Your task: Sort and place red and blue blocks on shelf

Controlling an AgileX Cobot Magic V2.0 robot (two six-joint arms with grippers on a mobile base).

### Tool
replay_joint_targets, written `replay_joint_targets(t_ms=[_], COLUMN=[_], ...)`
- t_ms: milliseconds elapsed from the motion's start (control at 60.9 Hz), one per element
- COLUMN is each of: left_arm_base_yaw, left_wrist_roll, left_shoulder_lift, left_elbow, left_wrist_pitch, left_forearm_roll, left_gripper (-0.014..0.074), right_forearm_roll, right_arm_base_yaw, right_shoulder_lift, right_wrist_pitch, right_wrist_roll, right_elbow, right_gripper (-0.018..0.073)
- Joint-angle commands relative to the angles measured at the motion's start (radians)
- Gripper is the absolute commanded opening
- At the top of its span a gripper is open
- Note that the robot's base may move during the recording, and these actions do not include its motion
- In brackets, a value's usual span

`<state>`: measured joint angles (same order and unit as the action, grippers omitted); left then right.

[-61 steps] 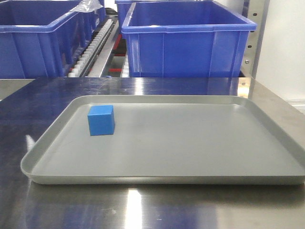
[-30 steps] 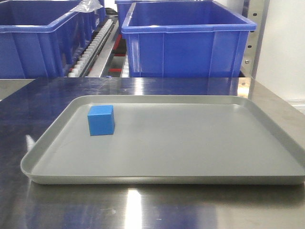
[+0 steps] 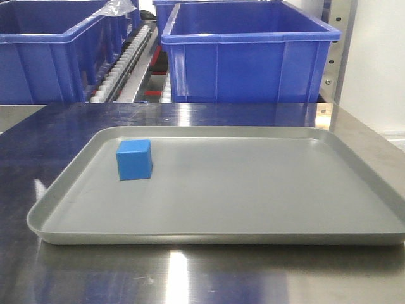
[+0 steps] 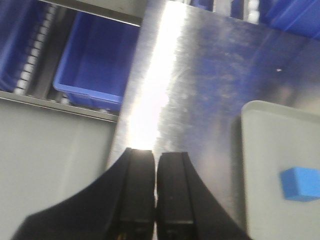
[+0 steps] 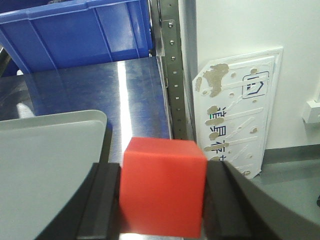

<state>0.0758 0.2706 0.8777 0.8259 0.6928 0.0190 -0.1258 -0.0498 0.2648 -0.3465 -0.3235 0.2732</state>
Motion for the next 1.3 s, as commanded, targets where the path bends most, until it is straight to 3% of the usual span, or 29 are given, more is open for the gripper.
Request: replay_joint_targets(t_ms=[0, 131, 279, 460, 575, 722, 788, 1018, 1281], left_arm_base_yaw=[0.002, 0.002, 0.042, 0.145, 0.206, 0.283, 0.314, 0.414, 0.498], left_wrist_roll=[0.005, -0.004, -0.016, -0.016, -0.016, -0.016, -0.016, -0.016, 0.04], left_shoulder_lift=[0.001, 0.049, 0.134, 0.243, 0.303, 0.375, 0.406, 0.529, 0.665], left_elbow=[0.039, 0.039, 0.039, 0.048, 0.075, 0.146, 0.193, 0.338, 0.431], left_wrist_pitch=[-0.047, -0.008, 0.0, 0.019, 0.015, -0.007, -0.011, -0.018, -0.018], left_forearm_roll=[0.067, 0.185, 0.151, 0.143, 0.143, 0.092, 0.045, -0.087, -0.094], left_gripper=[0.0141, 0.0141, 0.0141, 0.0144, 0.0233, 0.0472, 0.0526, 0.0524, 0.0524], right_forearm_roll=[-0.014, -0.014, -0.014, -0.014, -0.014, -0.014, -0.014, -0.014, -0.014], right_arm_base_yaw=[0.005, 0.005, 0.005, 0.005, 0.005, 0.005, 0.005, 0.005, 0.005], right_shoulder_lift=[0.007, 0.007, 0.007, 0.007, 0.007, 0.007, 0.007, 0.007, 0.007], right_wrist_pitch=[0.093, 0.093, 0.092, 0.092, 0.092, 0.092, 0.092, 0.092, 0.092], right_wrist_roll=[0.01, 0.01, 0.01, 0.01, 0.01, 0.01, 0.01, 0.01, 0.01], right_elbow=[0.028, 0.028, 0.028, 0.028, 0.028, 0.028, 0.028, 0.028, 0.028], right_gripper=[0.0052, 0.0052, 0.0052, 0.0052, 0.0052, 0.0052, 0.0052, 0.0052, 0.0052])
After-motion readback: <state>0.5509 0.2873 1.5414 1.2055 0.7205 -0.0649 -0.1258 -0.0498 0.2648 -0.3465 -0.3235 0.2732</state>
